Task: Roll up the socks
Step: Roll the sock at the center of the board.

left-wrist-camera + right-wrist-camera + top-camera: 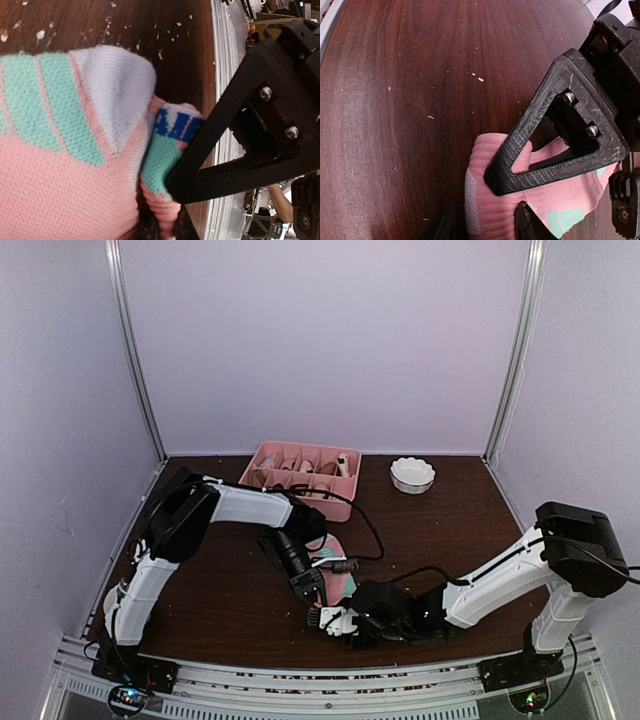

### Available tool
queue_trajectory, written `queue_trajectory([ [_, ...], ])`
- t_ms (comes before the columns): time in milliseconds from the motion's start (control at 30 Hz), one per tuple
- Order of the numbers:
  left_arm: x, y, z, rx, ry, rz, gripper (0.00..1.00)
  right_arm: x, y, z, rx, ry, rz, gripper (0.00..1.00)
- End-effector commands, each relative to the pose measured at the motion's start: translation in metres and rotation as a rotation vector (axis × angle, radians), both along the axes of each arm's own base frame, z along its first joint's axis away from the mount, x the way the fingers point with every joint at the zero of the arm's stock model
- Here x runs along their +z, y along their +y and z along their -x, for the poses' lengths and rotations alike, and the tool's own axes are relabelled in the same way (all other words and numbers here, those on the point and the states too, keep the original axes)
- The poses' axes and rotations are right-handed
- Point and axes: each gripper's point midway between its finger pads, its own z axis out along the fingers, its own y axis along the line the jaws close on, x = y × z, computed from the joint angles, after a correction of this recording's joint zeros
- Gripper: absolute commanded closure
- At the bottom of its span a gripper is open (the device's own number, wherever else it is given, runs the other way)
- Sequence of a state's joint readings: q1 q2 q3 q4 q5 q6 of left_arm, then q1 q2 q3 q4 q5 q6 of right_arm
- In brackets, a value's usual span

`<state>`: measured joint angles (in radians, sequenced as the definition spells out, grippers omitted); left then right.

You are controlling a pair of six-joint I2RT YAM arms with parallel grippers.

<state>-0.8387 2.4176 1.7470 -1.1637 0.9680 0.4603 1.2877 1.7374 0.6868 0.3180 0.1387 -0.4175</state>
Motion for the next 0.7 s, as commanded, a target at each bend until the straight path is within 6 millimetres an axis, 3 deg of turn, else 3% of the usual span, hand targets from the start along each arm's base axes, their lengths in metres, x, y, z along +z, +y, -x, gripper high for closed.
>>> queue_trajectory([
  [0, -0.055, 0.043, 0.008, -0.085, -0.017, -0.221, 1.00, -0.034, -0.026, -0.003, -0.058, 0.043, 0.093, 0.59],
  [500, -0.044, 0.050, 0.007, -0.093, 0.053, -0.229, 0.99, -0.065, -0.044, 0.002, -0.125, 0.179, 0.150, 0.61],
  [600, -0.041, 0.048, 0.001, -0.086, 0.010, -0.212, 0.88, -0.077, -0.047, 0.001, -0.152, 0.260, 0.187, 0.68],
  [667, -0.031, 0.042, -0.009, -0.057, -0.056, -0.163, 0.67, -0.084, -0.050, 0.001, -0.173, 0.328, 0.203, 0.74],
])
